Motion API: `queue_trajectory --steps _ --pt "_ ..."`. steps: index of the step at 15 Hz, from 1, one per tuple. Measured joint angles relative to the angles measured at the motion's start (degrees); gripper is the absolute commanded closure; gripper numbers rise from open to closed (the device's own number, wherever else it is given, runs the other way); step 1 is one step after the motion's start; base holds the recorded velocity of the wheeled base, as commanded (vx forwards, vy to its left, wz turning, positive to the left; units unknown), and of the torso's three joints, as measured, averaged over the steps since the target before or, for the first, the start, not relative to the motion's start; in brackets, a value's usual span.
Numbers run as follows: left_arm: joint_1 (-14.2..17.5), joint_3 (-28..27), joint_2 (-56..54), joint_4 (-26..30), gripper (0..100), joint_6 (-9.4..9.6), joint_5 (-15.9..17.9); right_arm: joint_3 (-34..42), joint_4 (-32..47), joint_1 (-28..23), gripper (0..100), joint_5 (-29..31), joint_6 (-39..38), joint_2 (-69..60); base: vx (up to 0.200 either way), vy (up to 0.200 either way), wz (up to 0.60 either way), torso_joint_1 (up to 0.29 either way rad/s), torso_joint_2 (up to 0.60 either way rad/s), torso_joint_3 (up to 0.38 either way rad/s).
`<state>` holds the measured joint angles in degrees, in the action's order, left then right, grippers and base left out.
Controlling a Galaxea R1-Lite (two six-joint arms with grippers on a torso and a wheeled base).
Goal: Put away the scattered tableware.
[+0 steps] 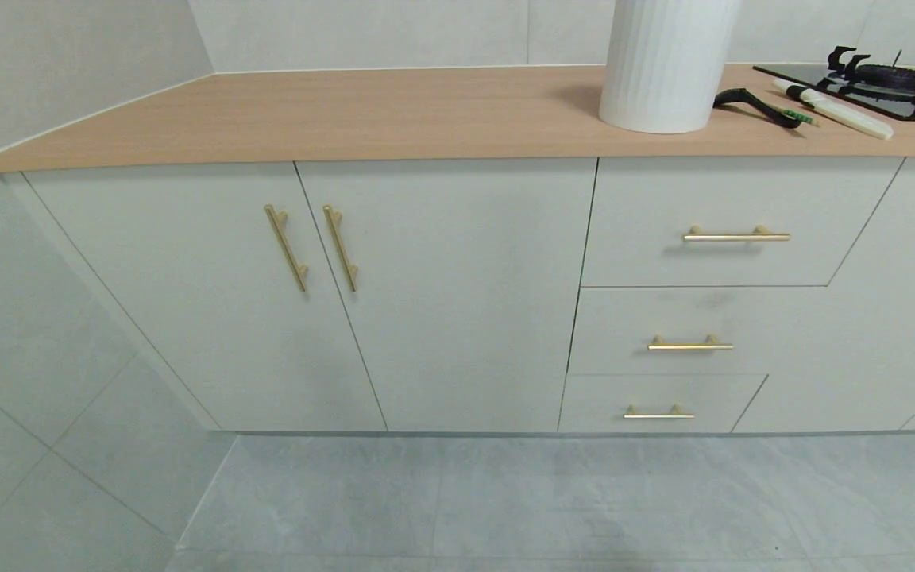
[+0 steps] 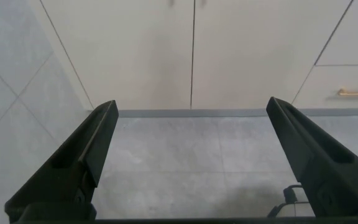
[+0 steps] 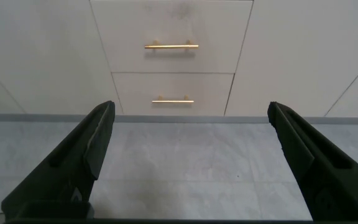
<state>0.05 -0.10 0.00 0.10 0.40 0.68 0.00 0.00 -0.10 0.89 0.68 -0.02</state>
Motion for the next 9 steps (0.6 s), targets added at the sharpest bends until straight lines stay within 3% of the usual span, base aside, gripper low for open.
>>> queue_trajectory --steps 1,9 --pt "0.0 0.0 0.0 0.0 0 0.02 0.0 0.0 0.0 0.0 0 0.0 0.0 0.0 0.000 0.000 0.00 0.000 0.00 0.000" --pt "0.0 0.0 0.0 0.0 0 -0.05 0.0 0.0 0.0 0.0 0 0.0 0.0 0.0 0.200 0.000 0.00 0.002 0.00 0.004"
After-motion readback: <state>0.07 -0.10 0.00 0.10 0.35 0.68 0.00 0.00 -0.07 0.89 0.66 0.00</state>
